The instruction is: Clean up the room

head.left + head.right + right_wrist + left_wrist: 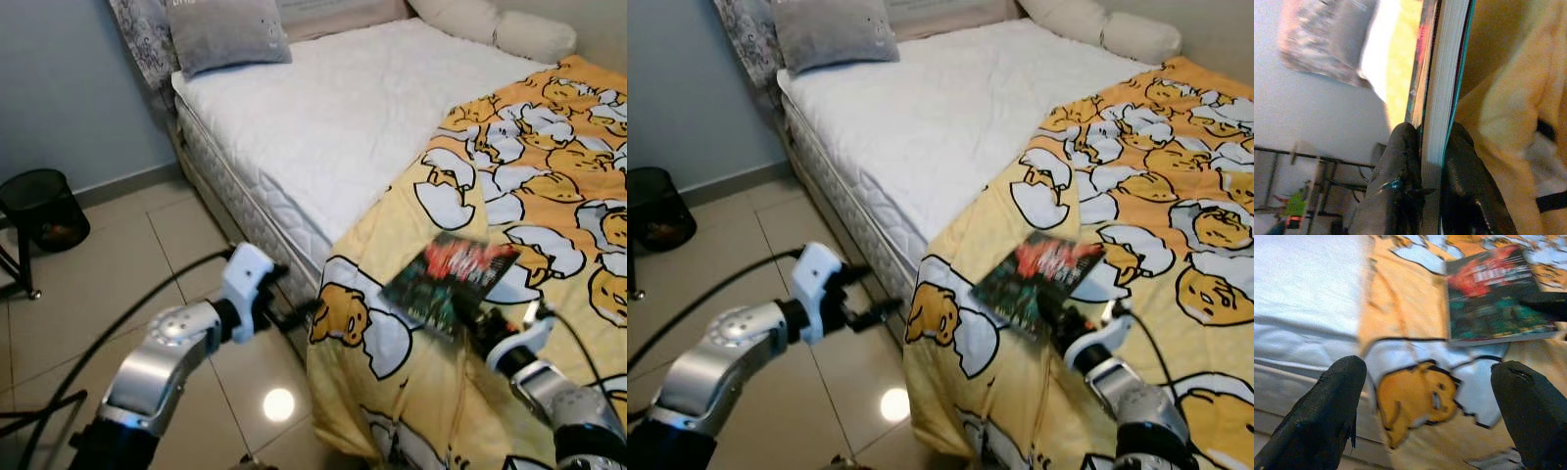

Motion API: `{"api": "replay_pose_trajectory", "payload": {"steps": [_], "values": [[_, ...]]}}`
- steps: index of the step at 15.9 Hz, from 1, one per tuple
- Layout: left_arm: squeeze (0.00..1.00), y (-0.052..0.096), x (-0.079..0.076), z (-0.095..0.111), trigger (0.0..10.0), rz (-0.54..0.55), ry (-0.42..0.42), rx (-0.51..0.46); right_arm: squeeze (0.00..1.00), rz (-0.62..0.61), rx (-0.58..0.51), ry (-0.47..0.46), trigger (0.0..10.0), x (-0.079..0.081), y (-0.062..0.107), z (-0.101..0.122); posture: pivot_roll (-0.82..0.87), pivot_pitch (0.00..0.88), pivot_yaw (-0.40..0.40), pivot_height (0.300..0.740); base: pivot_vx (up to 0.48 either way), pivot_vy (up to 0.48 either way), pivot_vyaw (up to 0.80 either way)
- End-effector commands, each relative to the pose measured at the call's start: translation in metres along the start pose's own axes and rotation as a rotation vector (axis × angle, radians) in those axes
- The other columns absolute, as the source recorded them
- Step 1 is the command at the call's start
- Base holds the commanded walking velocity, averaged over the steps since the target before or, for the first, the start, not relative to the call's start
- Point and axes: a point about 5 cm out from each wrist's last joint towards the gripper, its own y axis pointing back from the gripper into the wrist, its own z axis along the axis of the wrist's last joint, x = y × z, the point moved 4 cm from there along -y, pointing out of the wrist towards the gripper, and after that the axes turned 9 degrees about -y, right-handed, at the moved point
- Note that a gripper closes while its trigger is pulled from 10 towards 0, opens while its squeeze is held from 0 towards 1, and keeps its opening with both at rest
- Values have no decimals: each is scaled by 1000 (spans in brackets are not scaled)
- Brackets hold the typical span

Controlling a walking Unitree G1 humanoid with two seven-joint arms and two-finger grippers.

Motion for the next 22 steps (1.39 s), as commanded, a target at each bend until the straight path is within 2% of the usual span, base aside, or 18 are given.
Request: {"api": "replay_pose_trajectory", "payload": {"steps": [1, 2, 3, 4, 5, 6, 8, 10, 12, 13, 15, 16, 18, 19, 20, 22], "values": [[0, 4, 8, 6, 10000, 64, -45, -28, 0, 143, -56, 24, 0, 29, -4, 15, -172, 0, 22, 740, 0, 0, 0], [0, 13, 30, 12, 10000, 238, -69, -43, 0, 253, -153, 69, 0, 64, -5, 31, -174, 0, 24, 740, 0, 0, 0], [0, 17, 39, 13, 10000, 305, -63, -38, 0, 245, -175, 136, 0, 74, -7, 32, -173, 0, 23, 740, 0, 0, 0], [0, 23, 50, 19, 10000, 383, -65, -57, 0, 208, -148, 298, 4510, 85, -12, 25, -173, 0, 23, 740, 0, 0, 0], [0, 27, 57, 24, 10000, 452, -108, -52, 0, 181, -139, 470, 10000, 93, -17, 15, -170, 0, 23, 740, 0, 0, 0], [0, 28, 60, 29, 10000, 482, -155, -62, 0, 163, -152, 570, 10000, 101, -22, 5, -173, 0, 32, 740, 0, 0, 0], [0, 26, 63, 33, 10000, 526, -153, -84, 0, 125, -172, 600, 10000, 103, -25, -6, -175, 0, 42, 740, 0, 0, 0], [0, 16, 53, 29, 10000, 501, -176, -54, 0, -7, -177, 599, 10000, 81, -22, -10, -174, 0, 41, 740, 0, 0, 0], [0, 9, 40, 23, 10000, 440, -151, -33, 0, -174, -151, 589, 10000, 45, -14, -6, -171, 0, 35, 740, 0, 0, 0], [0, 1, 26, 13, 10000, 329, -77, -23, 0, -201, -116, 541, 10000, 29, -8, -8, -170, 0, 30, 740, 0, 0, 0], [0, -8, 23, 6, 10000, 260, 55, -41, 0, -130, -103, 504, 10000, 27, -3, -8, -177, 0, 32, 740, 0, 0, 0], [1000, -19, 27, 10, 10000, 186, 91, -94, 0, -65, -86, 467, 10000, 25, 2, -8, -182, 0, 34, 740, 0, 0, 0], [1000, -33, 29, 14, 10000, 94, 98, -111, 0, -9, -66, 447, 10000, 25, 5, -5, -192, 0, 46, 740, 0, 0, 0], [1000, -53, 29, 23, 10000, -28, 164, -143, 0, 45, -26, 445, 10000, 26, 7, -1, -207, 3, 77, 740, 0, 0, 0], [1000, -65, 28, 29, 10000, -89, 203, -155, 0, 81, -6, 443, 10000, 28, 9, 3, -220, 37, 103, 740, 0, 0, 0], [1000, -76, 26, 36, 10000, -169, 272, -168, 0, 123, 13, 432, 10000, 30, 12, 8, -233, 71, 126, 740, 0, 0, 0]]}}
